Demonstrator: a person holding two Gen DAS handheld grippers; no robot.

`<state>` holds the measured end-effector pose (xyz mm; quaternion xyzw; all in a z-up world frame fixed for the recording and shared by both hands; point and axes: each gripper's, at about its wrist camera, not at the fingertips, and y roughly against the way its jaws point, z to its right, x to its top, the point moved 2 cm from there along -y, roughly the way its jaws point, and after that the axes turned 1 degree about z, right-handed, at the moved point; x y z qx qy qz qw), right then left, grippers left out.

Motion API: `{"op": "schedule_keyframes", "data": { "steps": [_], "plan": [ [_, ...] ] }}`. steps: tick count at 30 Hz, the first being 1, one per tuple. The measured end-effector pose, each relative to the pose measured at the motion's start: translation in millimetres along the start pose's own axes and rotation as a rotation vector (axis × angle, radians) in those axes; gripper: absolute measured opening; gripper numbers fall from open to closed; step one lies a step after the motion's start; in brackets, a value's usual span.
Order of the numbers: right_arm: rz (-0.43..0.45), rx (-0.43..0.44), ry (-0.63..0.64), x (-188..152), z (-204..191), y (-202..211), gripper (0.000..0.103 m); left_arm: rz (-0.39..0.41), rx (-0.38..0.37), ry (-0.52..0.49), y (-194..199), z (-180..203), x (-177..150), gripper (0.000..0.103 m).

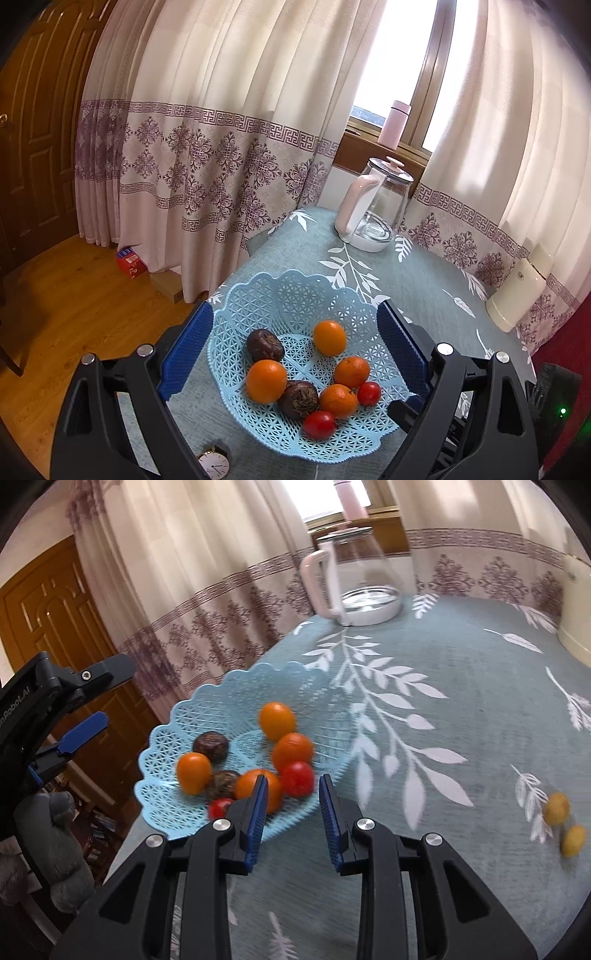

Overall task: Organize fruits
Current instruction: 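Move the right gripper back toward the two kiwis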

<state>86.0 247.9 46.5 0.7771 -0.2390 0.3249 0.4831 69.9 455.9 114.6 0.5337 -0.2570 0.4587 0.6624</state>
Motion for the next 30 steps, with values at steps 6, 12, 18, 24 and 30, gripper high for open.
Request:
{"op": "schedule_keyframes", "data": {
  "steps": [6,12,18,24,30],
  "plan": [
    [0.028,-0.066,0.005,-6.2,19.7,16.6,0.029,-0.006,-0.019,-0.024,0.3,10.0,-3.8,0.091],
    [0.044,-0.135,-0.037,-13.5,53.3,37.2,0.029,-0.015,-0.029,-0.041,-0.5,17.6,-7.3,0.091],
    [0.058,-0.200,-0.096,-21.6,88.2,54.6,0.029,-0.021,-0.043,-0.069,0.0,28.8,-12.5,0.091],
    [0.086,-0.273,-0.130,-30.1,115.2,72.1,0.035,-0.031,-0.054,-0.097,-0.7,40.5,-17.9,0.091],
    [0.097,-0.340,-0.144,-34.6,137.8,85.4,0.035,-0.043,-0.074,-0.134,-1.4,55.5,-24.9,0.091]
  ]
}}
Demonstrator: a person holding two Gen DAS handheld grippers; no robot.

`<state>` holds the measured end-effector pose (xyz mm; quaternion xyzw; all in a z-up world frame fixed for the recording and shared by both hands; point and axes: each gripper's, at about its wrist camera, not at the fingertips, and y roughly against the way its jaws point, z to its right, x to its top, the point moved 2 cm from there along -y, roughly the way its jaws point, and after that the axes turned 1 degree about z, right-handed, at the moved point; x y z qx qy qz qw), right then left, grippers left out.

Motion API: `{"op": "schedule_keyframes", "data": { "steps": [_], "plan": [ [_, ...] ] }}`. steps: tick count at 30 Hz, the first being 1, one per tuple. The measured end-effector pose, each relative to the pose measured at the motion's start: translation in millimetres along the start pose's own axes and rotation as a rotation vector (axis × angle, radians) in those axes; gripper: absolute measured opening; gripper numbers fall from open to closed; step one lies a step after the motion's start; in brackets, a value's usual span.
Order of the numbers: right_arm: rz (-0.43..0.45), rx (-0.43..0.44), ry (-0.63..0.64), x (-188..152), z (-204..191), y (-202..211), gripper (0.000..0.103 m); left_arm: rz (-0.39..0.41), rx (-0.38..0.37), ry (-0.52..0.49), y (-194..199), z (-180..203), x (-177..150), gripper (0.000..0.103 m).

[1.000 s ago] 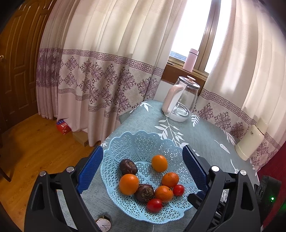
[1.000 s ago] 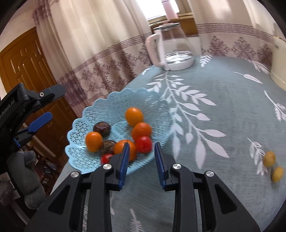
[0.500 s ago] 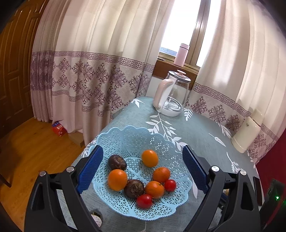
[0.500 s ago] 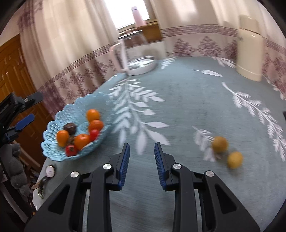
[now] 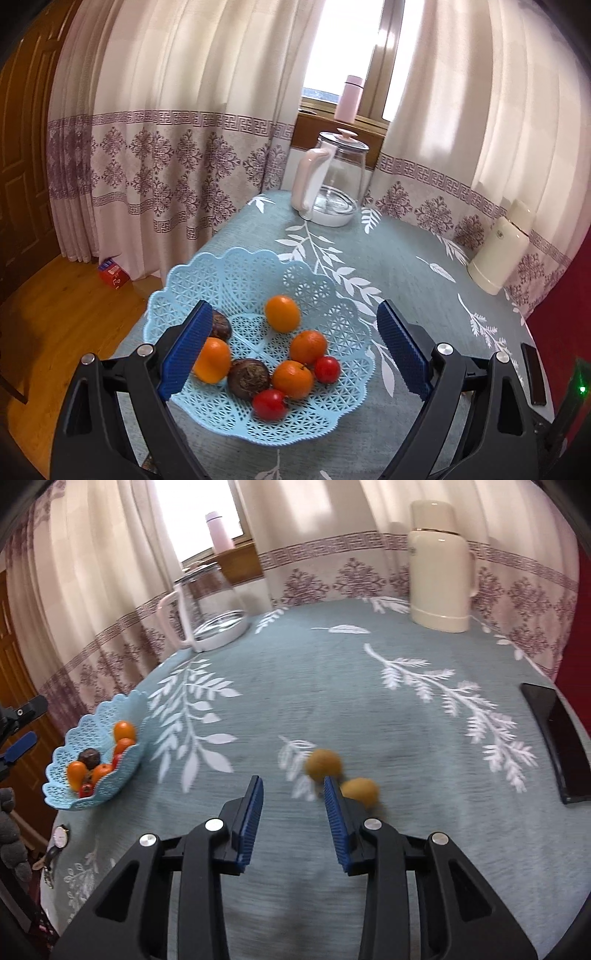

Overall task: Organize fruits
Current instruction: 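Move the right gripper back toward the two kiwis, then close the right gripper on the nearer brown kiwi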

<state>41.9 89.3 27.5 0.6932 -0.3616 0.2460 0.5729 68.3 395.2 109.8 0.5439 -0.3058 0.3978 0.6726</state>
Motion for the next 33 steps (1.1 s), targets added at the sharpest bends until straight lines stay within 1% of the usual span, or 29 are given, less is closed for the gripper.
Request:
{"op": "schedule_keyframes", "data": {
  "steps": [3,7,16,21,23,24,30,33],
  "plan": [
    [-0.002,-0.036,-0.019,0.5,13.6,0.4,0.035,-0.006,-0.007,-0.014,-1.4,5.9,-2.5,0.091],
    [-0.012,-0.058,-0.031,0.4,25.6,-1.8,0.035,-0.015,-0.015,-0.034,-2.9,14.1,-6.6,0.091],
    [-0.077,-0.042,-0.033,-1.3,28.5,-18.3,0.035,-0.032,-0.033,-0.076,-7.0,28.5,-12.9,0.091],
    [-0.105,-0.066,-0.014,2.7,26.8,-27.8,0.035,-0.038,-0.036,-0.086,-8.3,32.0,-15.6,0.091],
    [-0.130,-0.073,-0.008,4.0,27.9,-34.0,0.035,-0.039,-0.036,-0.091,-8.6,33.8,-16.5,0.091],
    [-0.155,-0.072,-0.007,3.4,28.6,-39.8,0.035,-0.040,-0.036,-0.094,-8.7,34.9,-17.1,0.091],
    [-0.158,-0.072,0.015,5.2,27.1,-44.8,0.035,-0.047,-0.043,-0.113,-9.9,43.1,-20.7,0.091],
    [-0.153,-0.079,0.032,4.1,25.8,-42.3,0.031,-0.054,-0.049,-0.133,-11.2,50.9,-24.5,0.091]
  ]
}}
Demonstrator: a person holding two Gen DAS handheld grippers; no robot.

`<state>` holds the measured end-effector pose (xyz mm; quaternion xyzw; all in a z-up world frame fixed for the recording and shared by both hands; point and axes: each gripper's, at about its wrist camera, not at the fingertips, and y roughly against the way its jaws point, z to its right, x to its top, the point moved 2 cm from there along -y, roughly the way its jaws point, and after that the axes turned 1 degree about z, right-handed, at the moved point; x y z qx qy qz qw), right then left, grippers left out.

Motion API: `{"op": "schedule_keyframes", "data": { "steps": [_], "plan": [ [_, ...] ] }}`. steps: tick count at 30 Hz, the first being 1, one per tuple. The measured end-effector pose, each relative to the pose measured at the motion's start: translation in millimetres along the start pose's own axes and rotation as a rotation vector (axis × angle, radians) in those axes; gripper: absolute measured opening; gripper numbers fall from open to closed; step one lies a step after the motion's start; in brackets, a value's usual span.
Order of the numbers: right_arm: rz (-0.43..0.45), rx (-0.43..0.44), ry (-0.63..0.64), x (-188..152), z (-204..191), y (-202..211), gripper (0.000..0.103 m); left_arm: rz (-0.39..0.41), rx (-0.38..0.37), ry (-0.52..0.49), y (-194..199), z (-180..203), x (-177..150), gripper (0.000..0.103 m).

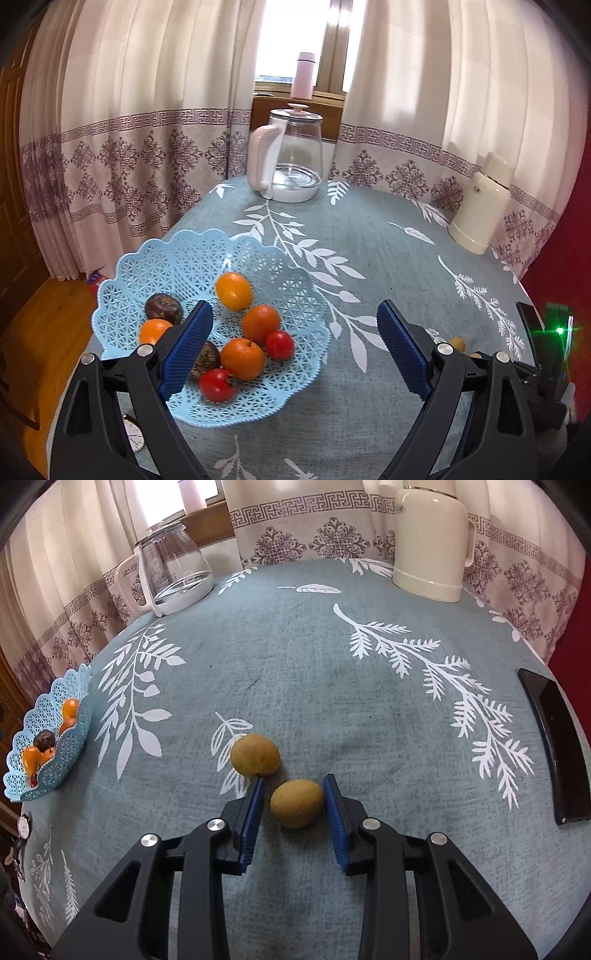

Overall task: Organize fruits
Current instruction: 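Close the right gripper on the nearer brown kiwi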

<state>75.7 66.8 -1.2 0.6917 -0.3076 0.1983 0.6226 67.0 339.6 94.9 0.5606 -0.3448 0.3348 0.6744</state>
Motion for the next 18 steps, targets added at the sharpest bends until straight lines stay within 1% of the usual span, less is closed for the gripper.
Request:
{"op": "schedule_keyframes", "data": {
  "steps": [1,6,12,18],
  "plan": [
    [0.002,-0.001,0.002,-0.2,0.5,1.4,0.029,-0.004,-0.003,-0.002,-1.1,2.6,-0.9,0.091],
    [0.025,0.005,-0.011,-4.0,12.2,13.6,0.029,-0.026,-0.024,-0.025,-7.7,21.5,-5.0,0.091],
    [0.065,-0.009,-0.039,-3.3,32.2,24.4,0.029,-0.047,-0.051,-0.088,-18.5,54.2,-9.3,0.092],
    [0.073,0.024,-0.094,-1.8,47.8,22.0,0.029,-0.099,-0.089,-0.153,-40.9,92.6,-20.1,0.092]
  ]
}}
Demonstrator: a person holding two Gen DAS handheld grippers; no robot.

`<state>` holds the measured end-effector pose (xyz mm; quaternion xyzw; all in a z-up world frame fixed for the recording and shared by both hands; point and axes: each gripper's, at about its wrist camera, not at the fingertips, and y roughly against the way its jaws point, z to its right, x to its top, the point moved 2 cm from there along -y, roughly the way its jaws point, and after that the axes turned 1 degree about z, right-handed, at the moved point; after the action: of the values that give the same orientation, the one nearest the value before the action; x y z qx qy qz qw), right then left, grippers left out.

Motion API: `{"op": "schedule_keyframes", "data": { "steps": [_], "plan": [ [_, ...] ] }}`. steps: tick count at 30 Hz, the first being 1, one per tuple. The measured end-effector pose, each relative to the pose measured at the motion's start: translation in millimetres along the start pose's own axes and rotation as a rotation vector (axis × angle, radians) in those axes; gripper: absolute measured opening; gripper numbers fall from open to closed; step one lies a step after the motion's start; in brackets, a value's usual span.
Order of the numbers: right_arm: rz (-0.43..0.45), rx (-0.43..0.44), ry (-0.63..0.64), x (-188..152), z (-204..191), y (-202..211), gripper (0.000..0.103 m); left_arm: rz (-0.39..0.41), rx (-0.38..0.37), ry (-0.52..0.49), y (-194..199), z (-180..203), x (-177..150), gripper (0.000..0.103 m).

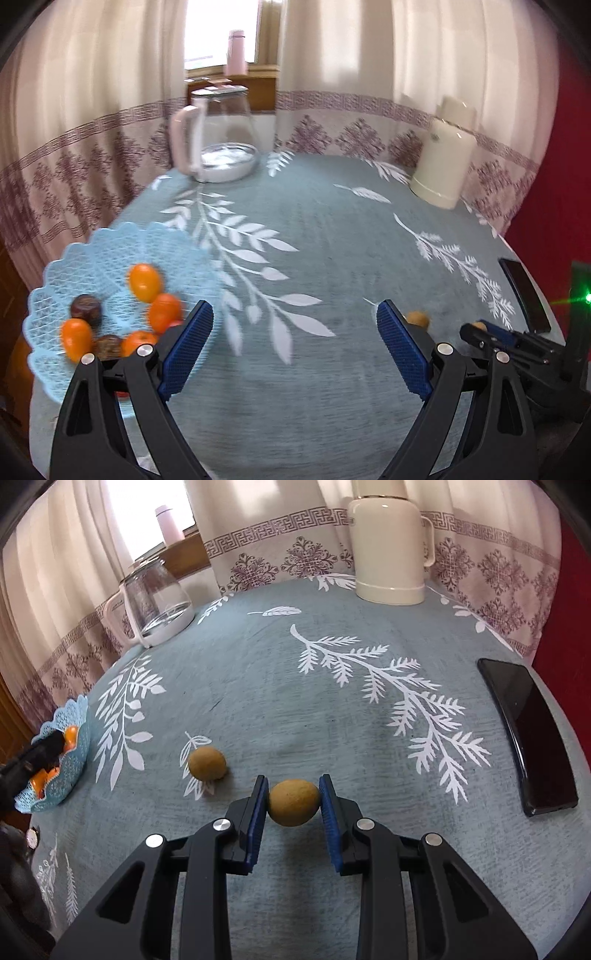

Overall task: Organize fruits
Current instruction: 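Close the right gripper on the nearer brown kiwi, then grasp the other kiwi with the left gripper while the right gripper holds its kiwi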

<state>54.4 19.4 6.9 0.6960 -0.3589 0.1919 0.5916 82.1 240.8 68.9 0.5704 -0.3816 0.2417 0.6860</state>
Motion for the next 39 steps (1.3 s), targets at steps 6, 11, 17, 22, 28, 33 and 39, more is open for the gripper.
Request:
{"op": "schedule_keyframes", "data": {
  "steps": [6,11,17,22,28,33,39],
  "plan": [
    [0.004,0.046,-0.046,-1.2,8.0,-0.5,0.029,-0.052,-0.056,-0.060,-28.9,36.5,-5.7,0.092],
    [-0.005,0.082,-0.088,-2.7,15.2,-3.7,0.029,-0.075,-0.081,-0.116,-48.1,62.9,-7.6,0.089],
    [-0.004,0.103,-0.114,-3.6,19.0,-4.2,0.029,-0.112,-0.110,-0.157,-66.7,82.2,-11.7,0.078],
    [0.021,0.089,-0.127,-3.3,22.2,-0.5,0.029,-0.137,-0.140,-0.171,-76.8,90.3,-15.8,0.068],
    [0.048,0.077,-0.157,-1.9,28.3,2.6,0.029,-0.175,-0.206,-0.172,-84.8,98.6,-19.6,0.046],
    [0.064,0.067,-0.173,-1.0,31.6,4.4,0.029,-0.184,-0.224,-0.156,-86.7,96.6,-21.1,0.038],
    [0.058,0.065,-0.173,-1.3,31.8,3.3,0.029,-0.187,-0.249,-0.158,-83.3,98.9,-23.7,0.030]
  ]
}}
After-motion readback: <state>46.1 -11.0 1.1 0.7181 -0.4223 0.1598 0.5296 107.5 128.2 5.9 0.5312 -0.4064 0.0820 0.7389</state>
